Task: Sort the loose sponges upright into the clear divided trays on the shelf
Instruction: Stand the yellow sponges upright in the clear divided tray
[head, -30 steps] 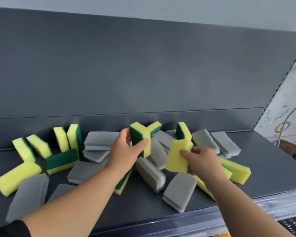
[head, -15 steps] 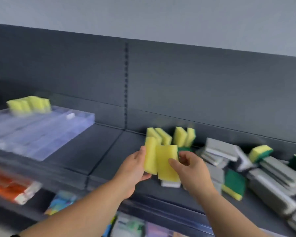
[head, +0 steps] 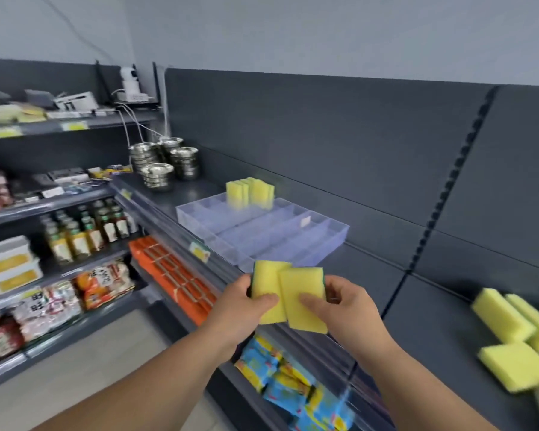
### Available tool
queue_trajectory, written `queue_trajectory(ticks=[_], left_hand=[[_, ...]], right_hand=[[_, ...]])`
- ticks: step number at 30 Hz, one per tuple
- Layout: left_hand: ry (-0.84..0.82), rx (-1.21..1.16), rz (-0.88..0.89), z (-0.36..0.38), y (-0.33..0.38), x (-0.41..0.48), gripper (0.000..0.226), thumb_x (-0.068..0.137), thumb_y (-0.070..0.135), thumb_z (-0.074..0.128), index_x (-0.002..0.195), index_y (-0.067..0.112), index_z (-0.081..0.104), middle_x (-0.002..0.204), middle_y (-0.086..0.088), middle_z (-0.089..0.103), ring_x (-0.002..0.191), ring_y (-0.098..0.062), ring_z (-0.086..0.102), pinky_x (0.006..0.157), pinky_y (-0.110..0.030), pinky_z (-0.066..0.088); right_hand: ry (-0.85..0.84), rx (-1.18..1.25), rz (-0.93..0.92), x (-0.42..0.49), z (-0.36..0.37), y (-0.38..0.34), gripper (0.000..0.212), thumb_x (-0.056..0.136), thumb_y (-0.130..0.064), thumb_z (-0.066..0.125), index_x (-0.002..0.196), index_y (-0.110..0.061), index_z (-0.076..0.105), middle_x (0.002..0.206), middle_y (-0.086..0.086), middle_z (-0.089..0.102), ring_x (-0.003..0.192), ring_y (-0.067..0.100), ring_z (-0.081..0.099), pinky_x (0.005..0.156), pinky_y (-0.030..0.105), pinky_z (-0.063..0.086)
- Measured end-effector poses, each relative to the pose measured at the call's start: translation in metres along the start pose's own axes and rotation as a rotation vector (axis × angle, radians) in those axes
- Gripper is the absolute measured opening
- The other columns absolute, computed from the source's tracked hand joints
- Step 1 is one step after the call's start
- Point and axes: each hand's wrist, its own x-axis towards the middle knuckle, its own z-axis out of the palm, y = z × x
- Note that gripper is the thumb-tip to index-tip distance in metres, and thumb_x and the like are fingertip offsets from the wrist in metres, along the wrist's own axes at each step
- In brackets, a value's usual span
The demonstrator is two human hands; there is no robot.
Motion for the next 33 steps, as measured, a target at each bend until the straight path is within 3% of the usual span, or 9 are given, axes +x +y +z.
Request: queue_trajectory(ticks=[5,10,14,17,21,23,26,30,33], left_hand=[[0.055,0.034,0.022,-0.029,0.008,0.053,0.031,0.081,0.017,0.068,0.108,0.030,0.058,0.098,0.003,0.069,0.092,-0.015,0.066,0.086,-0.038,0.054],[0.063,0.028,0.064,-0.043,0.022,0.115,0.055,0.078,0.019,0.075,0.126,0.030,0.050,0.109,0.009,0.066,0.098,-0.010,0.065,0.089,-0.038,0.055],[0.106,0.114,0.121,-0.053,0.035,0.160,0.042,0.079,0.042,0.071,0.117,0.032,0.056,0.106,0.012,0.066,0.096,-0.009,0.064,0.087,-0.037,0.054],[0.141,0.132,0.149,-0.069,0.039,0.198,0.029,0.083,0.037,0.068,0.109,0.028,0.061,0.098,0.007,0.068,0.091,-0.012,0.065,0.080,-0.035,0.054],[0.139,0.077,0.189,-0.100,0.037,0.257,0.030,0.083,0.026,0.071,0.110,0.027,0.059,0.099,0.006,0.068,0.090,-0.010,0.064,0.073,-0.027,0.050],[0.135,0.050,0.206,-0.120,0.032,0.292,0.033,0.082,0.020,0.072,0.111,0.025,0.057,0.100,0.006,0.068,0.092,-0.012,0.064,0.077,-0.031,0.052],[0.101,0.054,0.235,-0.151,0.025,0.347,0.035,0.081,0.018,0.072,0.110,0.028,0.055,0.100,0.005,0.069,0.091,-0.015,0.064,0.080,-0.036,0.053],[-0.022,0.055,0.270,-0.186,0.018,0.409,0.037,0.082,0.016,0.072,0.104,0.037,0.051,0.103,0.009,0.068,0.095,-0.012,0.064,0.080,-0.033,0.052],[-0.127,0.088,0.292,-0.195,0.016,0.439,0.036,0.085,0.017,0.069,0.105,0.042,0.050,0.102,0.012,0.068,0.095,-0.010,0.064,0.082,-0.035,0.054]], right_hand=[[-0.062,0.022,-0.046,0.064,0.021,-0.005,0.020,0.076,-0.034,0.076,0.094,-0.029,0.070,0.087,-0.007,0.073,0.083,0.011,0.069,0.079,0.035,0.058],[-0.065,0.028,-0.064,0.126,0.028,-0.014,0.021,0.078,-0.032,0.076,0.097,-0.030,0.067,0.089,-0.009,0.072,0.083,0.007,0.068,0.076,0.027,0.058],[-0.052,0.027,-0.065,0.171,0.038,-0.021,0.020,0.081,-0.034,0.072,0.100,-0.030,0.065,0.093,-0.007,0.071,0.086,0.010,0.067,0.077,0.029,0.057],[-0.031,0.026,-0.049,0.200,0.050,-0.027,0.022,0.085,-0.037,0.067,0.106,-0.033,0.061,0.099,-0.010,0.068,0.089,0.004,0.063,0.064,0.013,0.050],[0.067,0.004,-0.014,0.239,0.072,-0.029,0.023,0.088,-0.036,0.063,0.109,-0.030,0.056,0.101,-0.009,0.065,0.090,0.007,0.062,0.064,0.017,0.047],[0.151,-0.025,0.008,0.260,0.085,-0.029,0.025,0.089,-0.034,0.063,0.111,-0.026,0.055,0.100,-0.007,0.065,0.090,0.012,0.063,0.067,0.023,0.050],[0.272,-0.012,0.068,0.289,0.107,-0.036,0.023,0.090,-0.031,0.062,0.111,-0.023,0.056,0.099,-0.004,0.066,0.085,0.015,0.065,0.056,0.017,0.049],[0.420,0.008,0.158,0.327,0.142,-0.047,0.018,0.089,-0.032,0.062,0.104,-0.025,0.057,0.097,-0.003,0.066,0.087,0.019,0.066,0.071,0.032,0.055],[0.490,0.014,0.187,0.346,0.161,-0.054,0.026,0.090,-0.032,0.061,0.112,-0.023,0.052,0.102,-0.003,0.064,0.088,0.015,0.064,0.061,0.024,0.051]])
